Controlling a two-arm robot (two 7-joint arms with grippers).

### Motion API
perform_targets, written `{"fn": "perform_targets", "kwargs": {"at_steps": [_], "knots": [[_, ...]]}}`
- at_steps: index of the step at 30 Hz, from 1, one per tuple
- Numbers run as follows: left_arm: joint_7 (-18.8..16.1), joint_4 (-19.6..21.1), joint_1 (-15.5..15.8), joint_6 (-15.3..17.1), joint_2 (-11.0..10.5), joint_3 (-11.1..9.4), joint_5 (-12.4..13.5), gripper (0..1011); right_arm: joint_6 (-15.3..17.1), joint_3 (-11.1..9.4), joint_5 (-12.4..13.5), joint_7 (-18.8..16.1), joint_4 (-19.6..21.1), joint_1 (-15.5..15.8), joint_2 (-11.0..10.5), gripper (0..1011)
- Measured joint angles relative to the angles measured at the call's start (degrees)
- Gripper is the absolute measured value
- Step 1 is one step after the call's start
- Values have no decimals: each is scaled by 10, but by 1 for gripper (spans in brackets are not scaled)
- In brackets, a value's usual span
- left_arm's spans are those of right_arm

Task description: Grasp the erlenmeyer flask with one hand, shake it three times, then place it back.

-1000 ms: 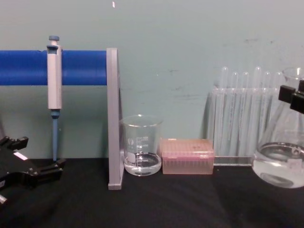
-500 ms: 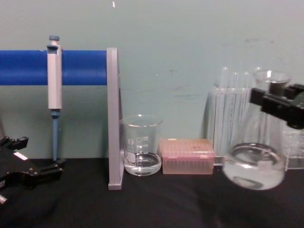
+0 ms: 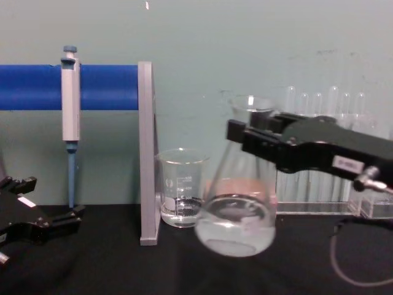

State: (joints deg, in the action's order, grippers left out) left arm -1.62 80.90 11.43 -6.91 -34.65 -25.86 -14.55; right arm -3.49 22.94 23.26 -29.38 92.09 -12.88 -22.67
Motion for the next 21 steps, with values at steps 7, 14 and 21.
{"fn": "perform_targets", "kwargs": {"at_steps": [7,14,21], "knots": [[0,0,0,0,0,0,0,1001,0,40,8,-29,-21,-33,12,456],[0,0,0,0,0,0,0,1001,0,60,15,-40,-32,-49,15,456],[0,0,0,0,0,0,0,1001,-1,69,20,-40,-37,-56,14,456]]}}
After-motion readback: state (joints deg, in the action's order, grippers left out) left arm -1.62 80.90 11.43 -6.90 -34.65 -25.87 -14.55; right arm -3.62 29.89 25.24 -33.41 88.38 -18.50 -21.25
